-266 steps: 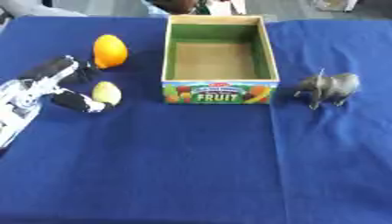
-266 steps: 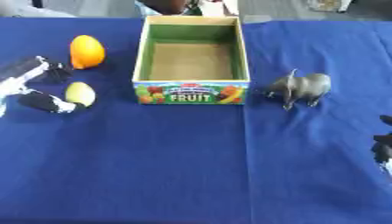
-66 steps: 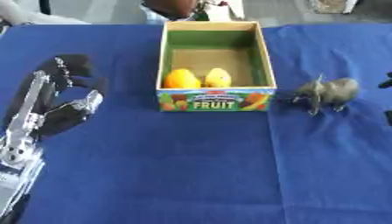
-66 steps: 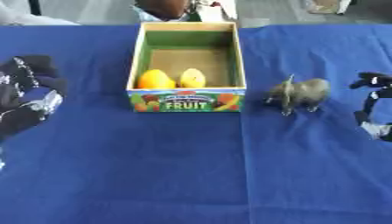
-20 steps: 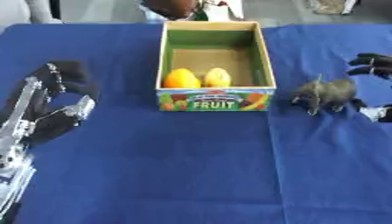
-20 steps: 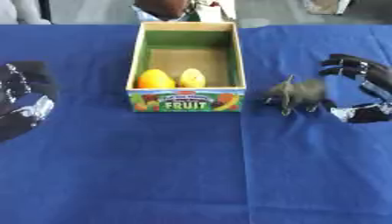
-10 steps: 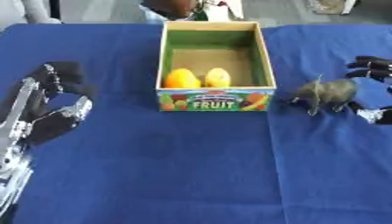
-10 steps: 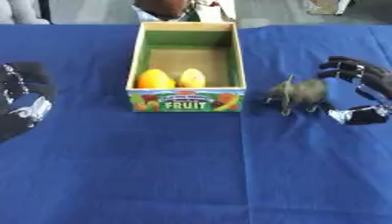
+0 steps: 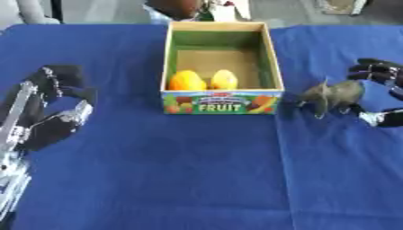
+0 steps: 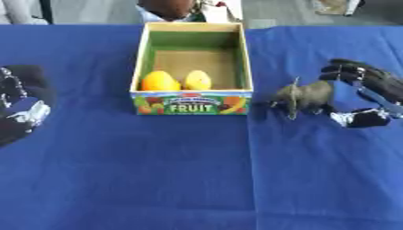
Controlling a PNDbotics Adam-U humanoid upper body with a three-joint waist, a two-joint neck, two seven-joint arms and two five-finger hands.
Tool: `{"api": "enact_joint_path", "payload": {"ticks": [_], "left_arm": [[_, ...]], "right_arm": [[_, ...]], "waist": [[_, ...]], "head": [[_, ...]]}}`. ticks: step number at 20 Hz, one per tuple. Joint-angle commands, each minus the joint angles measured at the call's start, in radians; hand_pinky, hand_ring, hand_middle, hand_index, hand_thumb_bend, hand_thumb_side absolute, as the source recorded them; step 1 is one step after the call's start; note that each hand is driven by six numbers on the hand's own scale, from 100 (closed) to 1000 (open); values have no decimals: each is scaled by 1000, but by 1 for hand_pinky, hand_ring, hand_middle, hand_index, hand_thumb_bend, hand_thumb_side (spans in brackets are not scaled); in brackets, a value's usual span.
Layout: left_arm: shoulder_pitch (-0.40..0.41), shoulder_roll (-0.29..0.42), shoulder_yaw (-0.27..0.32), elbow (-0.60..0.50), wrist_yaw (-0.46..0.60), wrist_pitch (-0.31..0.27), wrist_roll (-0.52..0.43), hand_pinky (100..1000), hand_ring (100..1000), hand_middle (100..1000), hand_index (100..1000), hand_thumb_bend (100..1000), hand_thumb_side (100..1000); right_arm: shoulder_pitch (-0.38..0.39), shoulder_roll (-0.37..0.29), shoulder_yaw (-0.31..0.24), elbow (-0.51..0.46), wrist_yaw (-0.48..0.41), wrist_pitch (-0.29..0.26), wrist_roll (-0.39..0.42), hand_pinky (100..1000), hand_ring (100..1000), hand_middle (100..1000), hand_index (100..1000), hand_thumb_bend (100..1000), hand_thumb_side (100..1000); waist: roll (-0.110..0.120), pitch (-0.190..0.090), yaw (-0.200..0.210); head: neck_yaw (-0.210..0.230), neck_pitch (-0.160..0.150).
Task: Pick up objects on the table and place them in the box.
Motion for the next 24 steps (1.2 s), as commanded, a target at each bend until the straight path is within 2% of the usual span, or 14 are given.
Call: {"api": "enact_joint_path", "payload": {"ticks": [1, 12, 16, 17, 20, 22, 23, 24], "left_arm": [[-10, 14, 4, -20, 1, -1, -4, 657, 686, 615, 753, 298, 228], [-7, 8, 4, -20, 0, 3, -6, 658, 684, 614, 753, 295, 235], [-7, 7, 3, -20, -1, 5, -10, 658, 684, 615, 754, 294, 240], [-7, 7, 3, -20, -1, 5, -11, 658, 684, 615, 754, 294, 241], [-6, 6, 2, -20, -2, 6, -14, 659, 684, 615, 754, 294, 243], [-5, 6, 2, -20, -3, 6, -16, 659, 684, 615, 754, 293, 243], [-5, 7, 3, -20, -3, 6, -16, 659, 684, 615, 754, 293, 243], [-4, 7, 3, -20, -4, 6, -16, 659, 684, 616, 754, 293, 243]], "right_arm": [[-23, -11, -8, 2, 21, 0, -13, 952, 1000, 859, 861, 189, 292], [-24, 5, 15, -6, 42, 0, 6, 937, 1000, 831, 847, 161, 296], [-23, 7, 33, -24, 26, 0, 68, 939, 1000, 835, 843, 150, 300], [-23, 8, 39, -31, 18, 0, 90, 940, 1000, 837, 836, 141, 332], [-23, 11, 55, -58, -20, 0, 165, 937, 1000, 834, 808, 131, 351], [-23, 11, 59, -76, -58, 0, 212, 932, 1000, 827, 770, 127, 344], [-23, 10, 60, -85, -81, 0, 232, 923, 1000, 814, 707, 120, 310], [-22, 9, 60, -93, -103, 0, 252, 921, 1000, 810, 686, 119, 300]], "waist": [[-1, -13, 2], [-3, -13, 5], [-6, -14, 5], [-6, -14, 5], [-7, -14, 6], [-7, -14, 6], [-7, -15, 6], [-8, -15, 6]], "head": [[-6, 3], [-10, 4], [-10, 4], [-11, 4], [-13, 6], [-14, 6], [-14, 7], [-14, 7]]}}
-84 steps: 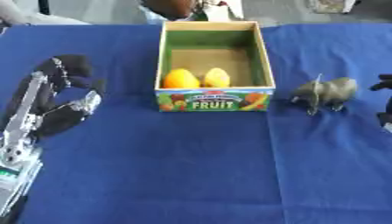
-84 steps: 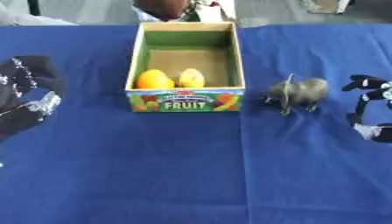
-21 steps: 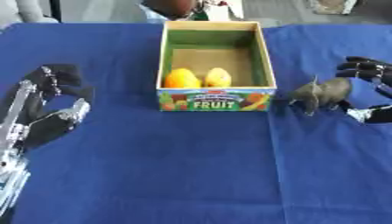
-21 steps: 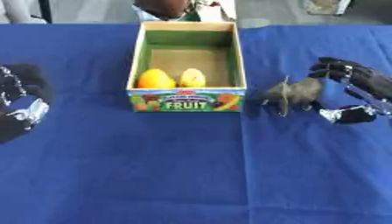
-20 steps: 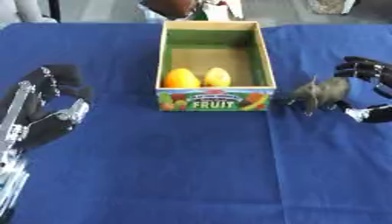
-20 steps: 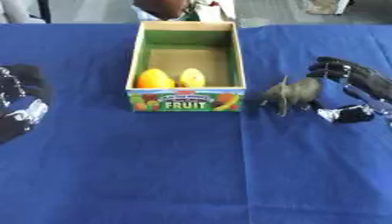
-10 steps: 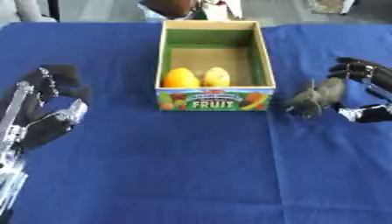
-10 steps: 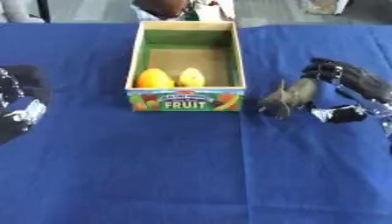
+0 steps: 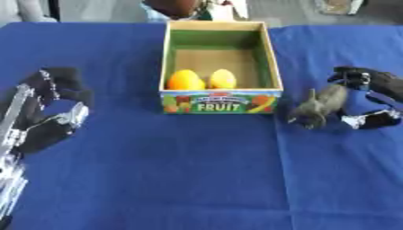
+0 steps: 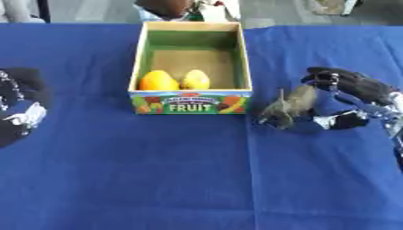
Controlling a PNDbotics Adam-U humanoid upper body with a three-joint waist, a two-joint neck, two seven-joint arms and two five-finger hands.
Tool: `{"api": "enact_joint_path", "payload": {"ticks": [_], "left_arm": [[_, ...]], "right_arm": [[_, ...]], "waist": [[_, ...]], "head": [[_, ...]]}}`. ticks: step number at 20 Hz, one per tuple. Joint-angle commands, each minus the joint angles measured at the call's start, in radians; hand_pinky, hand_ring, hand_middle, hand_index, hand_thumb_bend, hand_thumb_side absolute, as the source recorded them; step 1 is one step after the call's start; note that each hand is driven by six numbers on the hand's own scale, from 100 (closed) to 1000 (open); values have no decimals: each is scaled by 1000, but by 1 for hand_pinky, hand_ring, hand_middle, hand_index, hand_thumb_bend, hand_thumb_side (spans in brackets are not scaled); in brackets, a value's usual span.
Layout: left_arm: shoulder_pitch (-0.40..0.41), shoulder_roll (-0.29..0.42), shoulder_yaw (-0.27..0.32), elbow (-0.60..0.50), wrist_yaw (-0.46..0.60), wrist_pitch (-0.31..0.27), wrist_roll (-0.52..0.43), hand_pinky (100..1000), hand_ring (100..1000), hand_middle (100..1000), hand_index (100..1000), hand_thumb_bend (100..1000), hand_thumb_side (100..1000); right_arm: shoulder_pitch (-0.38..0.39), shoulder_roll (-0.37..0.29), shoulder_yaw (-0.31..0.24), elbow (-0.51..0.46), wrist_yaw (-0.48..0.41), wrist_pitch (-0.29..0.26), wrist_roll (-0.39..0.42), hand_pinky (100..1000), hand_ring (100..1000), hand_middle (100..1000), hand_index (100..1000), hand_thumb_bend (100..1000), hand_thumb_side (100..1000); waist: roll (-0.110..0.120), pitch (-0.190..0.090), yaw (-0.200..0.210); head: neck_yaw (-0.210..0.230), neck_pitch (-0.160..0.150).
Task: Pick up objects on the table and place them in the box.
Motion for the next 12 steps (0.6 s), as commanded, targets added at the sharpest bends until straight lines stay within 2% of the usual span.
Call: {"api": "enact_joint_path", "payload": {"ticks": [1, 2, 3, 8, 11, 12], "left_arm": [[-4, 9, 4, -20, -3, -1, -4, 660, 684, 616, 755, 293, 243], [-4, 9, 4, -20, -3, -1, -4, 660, 684, 616, 755, 293, 243], [-4, 9, 4, -20, -3, -2, -5, 660, 684, 616, 755, 292, 244], [-3, 8, 4, -20, -4, 0, -9, 660, 684, 616, 755, 290, 248], [-2, 8, 5, -20, -4, 0, -10, 660, 684, 616, 755, 287, 248], [-2, 8, 5, -20, -4, -1, -10, 660, 684, 616, 755, 286, 249]], "right_arm": [[-14, -17, 1, -45, -73, -1, 65, 918, 1000, 806, 665, 115, 301], [-14, -19, 0, -51, -92, -1, 82, 917, 1000, 804, 658, 114, 300], [-14, -20, -3, -56, -111, -1, 96, 910, 1000, 790, 596, 100, 295], [-9, -26, -21, -61, -195, -1, 137, 888, 1000, 733, 411, 100, 278], [-8, -29, -33, -56, -240, -1, 139, 868, 1000, 649, 260, 100, 256], [-7, -30, -36, -54, -255, -1, 137, 865, 1000, 636, 243, 100, 252]], "waist": [[-1, -17, 1], [-2, -18, 1], [-2, -18, 0], [-4, -19, -1], [-4, -19, -2], [-4, -19, -2]], "head": [[-2, 7], [-2, 7], [-3, 7], [-3, 6], [-3, 6], [-4, 7]]}}
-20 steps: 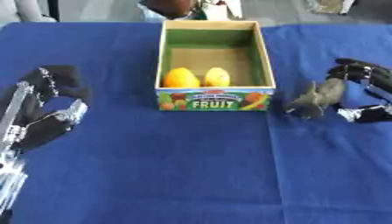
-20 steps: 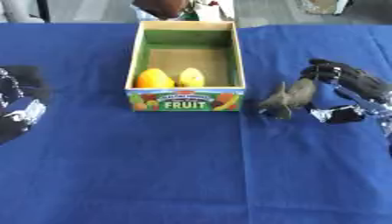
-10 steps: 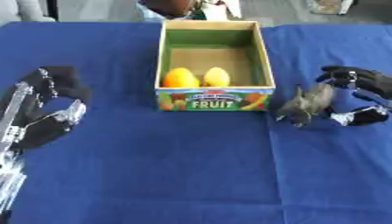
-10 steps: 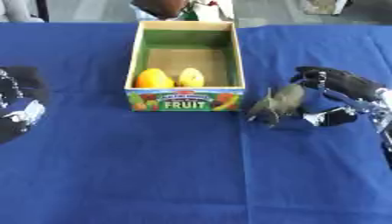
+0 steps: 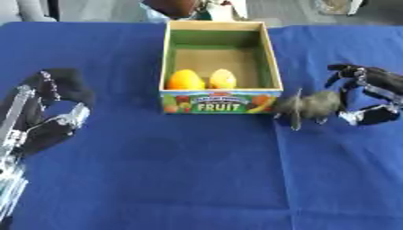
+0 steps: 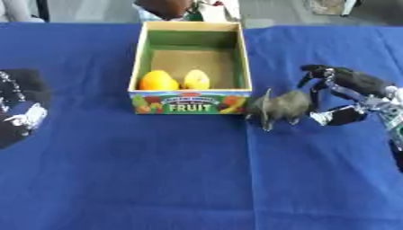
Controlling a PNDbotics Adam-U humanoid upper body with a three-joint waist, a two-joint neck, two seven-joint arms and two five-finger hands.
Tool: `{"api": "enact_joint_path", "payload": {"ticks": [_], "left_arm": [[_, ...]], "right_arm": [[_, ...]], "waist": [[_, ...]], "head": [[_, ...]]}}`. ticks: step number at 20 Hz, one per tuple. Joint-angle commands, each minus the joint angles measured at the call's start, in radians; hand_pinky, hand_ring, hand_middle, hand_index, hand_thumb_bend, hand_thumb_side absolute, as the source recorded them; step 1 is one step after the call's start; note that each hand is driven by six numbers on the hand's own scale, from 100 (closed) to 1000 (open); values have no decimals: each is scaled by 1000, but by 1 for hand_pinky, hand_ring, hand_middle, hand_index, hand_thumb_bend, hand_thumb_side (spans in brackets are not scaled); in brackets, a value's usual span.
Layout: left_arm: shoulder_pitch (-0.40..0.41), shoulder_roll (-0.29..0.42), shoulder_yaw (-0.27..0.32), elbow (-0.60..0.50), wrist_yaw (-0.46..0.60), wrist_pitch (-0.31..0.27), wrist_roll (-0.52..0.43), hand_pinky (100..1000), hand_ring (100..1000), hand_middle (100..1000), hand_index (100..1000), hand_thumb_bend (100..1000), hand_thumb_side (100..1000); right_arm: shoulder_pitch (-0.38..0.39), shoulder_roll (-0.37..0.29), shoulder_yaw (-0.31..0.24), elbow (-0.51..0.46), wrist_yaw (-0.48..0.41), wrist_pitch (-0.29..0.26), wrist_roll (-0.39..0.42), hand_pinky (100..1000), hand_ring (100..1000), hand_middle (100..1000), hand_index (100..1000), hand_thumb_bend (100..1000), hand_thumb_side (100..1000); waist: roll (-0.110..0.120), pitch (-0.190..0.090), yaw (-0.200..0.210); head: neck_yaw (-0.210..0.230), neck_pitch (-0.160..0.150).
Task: Pick up objects on the table and place them in the box.
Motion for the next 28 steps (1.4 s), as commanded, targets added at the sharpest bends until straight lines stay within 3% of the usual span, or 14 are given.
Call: {"api": "enact_joint_path", "payload": {"ticks": [1, 9, 12, 13, 14, 16, 18, 22, 28], "left_arm": [[-2, 14, 4, -20, -2, -2, -3, 660, 684, 616, 755, 286, 249], [-2, 16, 6, -20, -1, -4, -4, 660, 685, 617, 755, 285, 247], [-2, 17, 6, -20, -1, -4, -4, 660, 685, 617, 755, 284, 246], [-3, 17, 6, -20, -1, -4, -4, 660, 685, 617, 755, 283, 246], [-2, 17, 6, -20, -1, -4, -4, 660, 685, 617, 755, 283, 246], [-1, 18, 7, -20, -2, -4, -4, 660, 685, 617, 755, 283, 248], [1, 18, 8, -20, -2, -3, -4, 660, 685, 617, 755, 283, 248], [4, 17, 8, -20, -3, -2, -6, 661, 686, 618, 756, 281, 252], [6, 17, 9, -20, -5, -2, -10, 661, 687, 618, 756, 280, 252]], "right_arm": [[-16, -30, -19, -15, -56, -6, 4, 861, 1000, 615, 214, 100, 247], [-12, -39, -32, -14, -134, -6, 3, 856, 988, 578, 190, 100, 226], [-10, -44, -27, -24, -140, -6, 29, 875, 1000, 623, 305, 100, 246], [-8, -46, -23, -34, -142, -6, 48, 887, 1000, 651, 402, 100, 250], [-6, -49, -19, -49, -149, -6, 72, 895, 1000, 664, 440, 100, 251], [-1, -56, -11, -88, -181, -6, 132, 913, 1000, 707, 668, 100, 261], [3, -66, -2, -136, -230, -6, 212, 923, 1000, 728, 788, 100, 263], [9, -86, 6, -233, -363, -6, 370, 931, 1000, 751, 868, 100, 281], [12, -107, 1, -326, -542, -6, 541, 932, 1000, 761, 889, 100, 341]], "waist": [[-1, -19, -1], [-2, -20, -3], [-2, -20, -3], [-2, -20, -3], [-2, -20, -3], [-3, -21, -4], [-5, -22, -5], [-6, -24, -9], [-7, -27, -12]], "head": [[-3, 7], [-6, 6], [-6, 5], [-6, 5], [-6, 5], [-5, 5], [-5, 6], [-3, 8], [-4, 9]]}}
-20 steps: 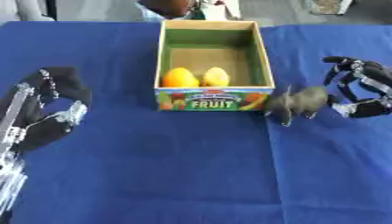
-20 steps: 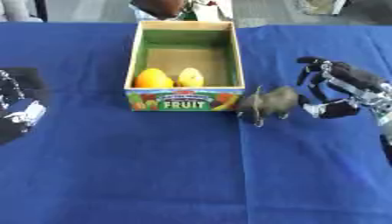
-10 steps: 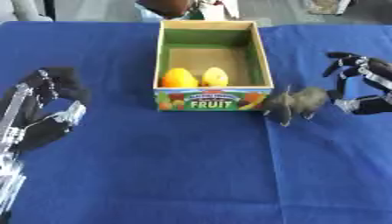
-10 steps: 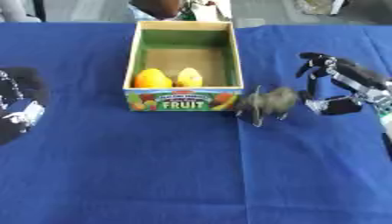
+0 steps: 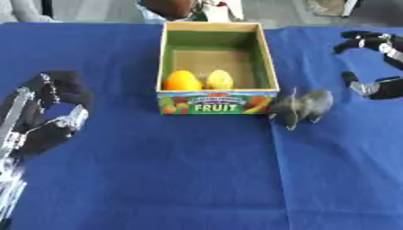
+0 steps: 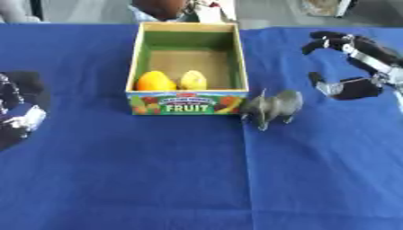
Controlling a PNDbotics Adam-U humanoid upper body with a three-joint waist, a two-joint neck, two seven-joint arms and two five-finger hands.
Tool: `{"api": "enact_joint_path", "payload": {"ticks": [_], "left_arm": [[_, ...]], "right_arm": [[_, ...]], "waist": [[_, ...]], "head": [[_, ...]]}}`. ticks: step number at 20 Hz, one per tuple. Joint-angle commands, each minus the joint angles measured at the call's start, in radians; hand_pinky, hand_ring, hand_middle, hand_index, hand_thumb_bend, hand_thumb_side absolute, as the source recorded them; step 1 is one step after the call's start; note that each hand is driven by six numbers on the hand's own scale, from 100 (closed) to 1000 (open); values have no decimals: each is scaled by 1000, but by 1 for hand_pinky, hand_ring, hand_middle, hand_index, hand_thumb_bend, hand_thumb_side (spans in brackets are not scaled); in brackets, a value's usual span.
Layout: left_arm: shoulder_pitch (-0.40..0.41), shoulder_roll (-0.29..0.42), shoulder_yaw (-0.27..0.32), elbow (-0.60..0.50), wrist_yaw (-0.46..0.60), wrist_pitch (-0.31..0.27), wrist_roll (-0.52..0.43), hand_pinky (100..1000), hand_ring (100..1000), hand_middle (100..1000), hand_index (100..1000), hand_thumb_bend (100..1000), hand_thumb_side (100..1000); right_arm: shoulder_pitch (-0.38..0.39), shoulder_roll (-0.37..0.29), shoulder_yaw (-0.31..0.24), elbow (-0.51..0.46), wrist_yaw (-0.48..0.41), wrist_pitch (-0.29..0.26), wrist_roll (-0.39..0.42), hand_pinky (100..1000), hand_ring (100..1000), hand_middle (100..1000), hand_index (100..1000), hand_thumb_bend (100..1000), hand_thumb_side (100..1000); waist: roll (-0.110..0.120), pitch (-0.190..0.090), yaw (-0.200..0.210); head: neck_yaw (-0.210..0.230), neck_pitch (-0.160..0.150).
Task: Pick up objects on the table and place them in the box.
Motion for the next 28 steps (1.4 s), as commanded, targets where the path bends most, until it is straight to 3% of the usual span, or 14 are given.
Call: {"api": "enact_joint_path", "payload": {"ticks": [1, 7, 15, 23, 28], "left_arm": [[-2, 17, 8, -20, -3, -2, -5, 662, 687, 618, 756, 280, 253], [-1, 16, 8, -20, -5, -2, -8, 662, 687, 619, 757, 278, 253], [-4, 15, 7, -20, -3, -3, -11, 662, 688, 619, 757, 276, 254], [-5, 13, 6, -20, -3, -2, -14, 662, 688, 619, 757, 274, 257], [-7, 13, 6, -20, -3, -2, -15, 662, 688, 619, 757, 272, 257]], "right_arm": [[-15, -41, -8, -53, -85, -225, 301, 932, 1000, 763, 895, 100, 371], [-19, -34, 4, -70, -151, -225, 384, 930, 1000, 770, 908, 115, 456], [-37, 1, 35, -46, -134, -225, 425, 925, 1000, 769, 909, 204, 608], [-42, 23, 50, -27, -37, -225, 366, 914, 1000, 773, 919, 288, 589], [-39, 38, 68, -5, 56, -225, 306, 913, 1000, 774, 915, 292, 620]], "waist": [[0, -22, -1], [0, -22, 2], [-1, -21, 7], [-3, -20, 11], [-1, -17, 14]], "head": [[-2, 4], [-6, 5], [-14, 6], [-20, 6], [-24, 6]]}}
